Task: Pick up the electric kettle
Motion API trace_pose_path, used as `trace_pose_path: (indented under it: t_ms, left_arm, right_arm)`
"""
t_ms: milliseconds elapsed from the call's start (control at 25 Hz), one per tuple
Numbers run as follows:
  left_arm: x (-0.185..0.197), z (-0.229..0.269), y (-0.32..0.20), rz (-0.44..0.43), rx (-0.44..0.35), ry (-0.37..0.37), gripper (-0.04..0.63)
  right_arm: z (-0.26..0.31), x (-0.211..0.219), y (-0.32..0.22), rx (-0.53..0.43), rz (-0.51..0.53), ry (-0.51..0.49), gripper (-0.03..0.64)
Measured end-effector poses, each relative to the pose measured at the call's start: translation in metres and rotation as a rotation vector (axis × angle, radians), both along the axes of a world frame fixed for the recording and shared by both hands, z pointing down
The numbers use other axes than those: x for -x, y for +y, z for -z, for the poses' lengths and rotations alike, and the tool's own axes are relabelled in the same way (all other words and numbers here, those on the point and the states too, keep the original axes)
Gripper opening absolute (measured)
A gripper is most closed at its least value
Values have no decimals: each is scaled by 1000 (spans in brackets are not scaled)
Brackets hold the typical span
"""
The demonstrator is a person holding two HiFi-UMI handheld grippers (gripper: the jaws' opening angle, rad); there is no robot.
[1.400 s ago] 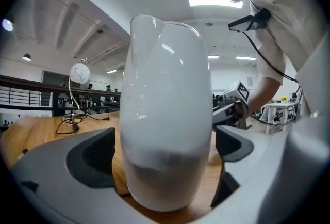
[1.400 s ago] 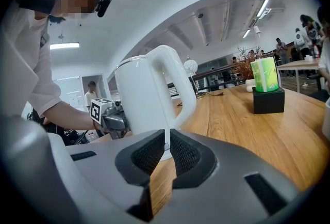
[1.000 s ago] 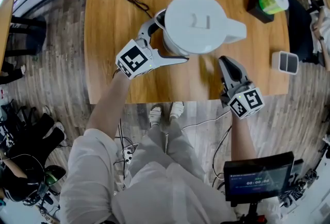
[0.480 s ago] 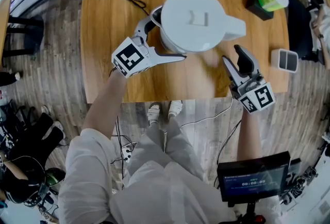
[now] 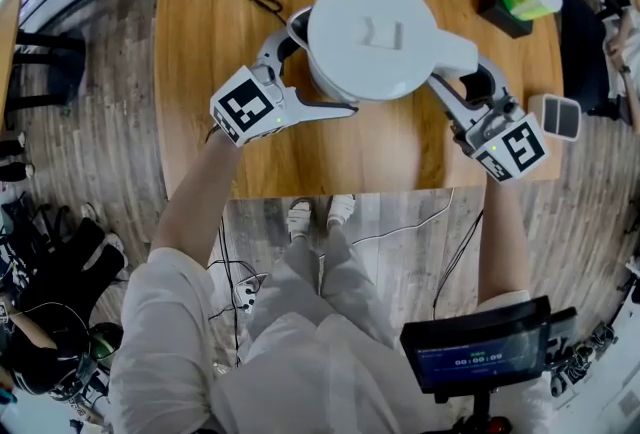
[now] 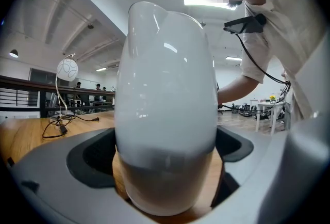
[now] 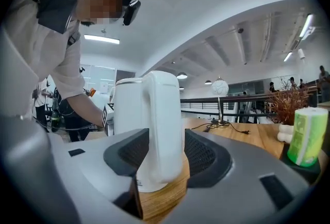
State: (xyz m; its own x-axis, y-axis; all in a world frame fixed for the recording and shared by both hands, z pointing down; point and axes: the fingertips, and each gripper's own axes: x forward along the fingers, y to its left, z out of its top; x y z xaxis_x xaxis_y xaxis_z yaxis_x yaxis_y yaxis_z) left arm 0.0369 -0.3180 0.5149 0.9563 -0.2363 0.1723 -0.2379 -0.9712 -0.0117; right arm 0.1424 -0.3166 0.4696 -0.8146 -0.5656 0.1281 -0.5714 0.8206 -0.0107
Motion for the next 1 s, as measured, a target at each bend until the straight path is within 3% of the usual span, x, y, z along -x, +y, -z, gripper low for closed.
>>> trace_pose_path:
  t_ms: [480,560,1000]
  left_arm:
    - [0,1,0,-31,7,10,582]
    - [0,1,0,-28,17,18,581]
    - [-1,1,-1,-46,15,22,583]
  right_arm:
    - [-23,10,-5,51,125,24,173]
    - [-23,12,-4,38,128,31,117]
    - [-23,15,-2,4,134,50,106]
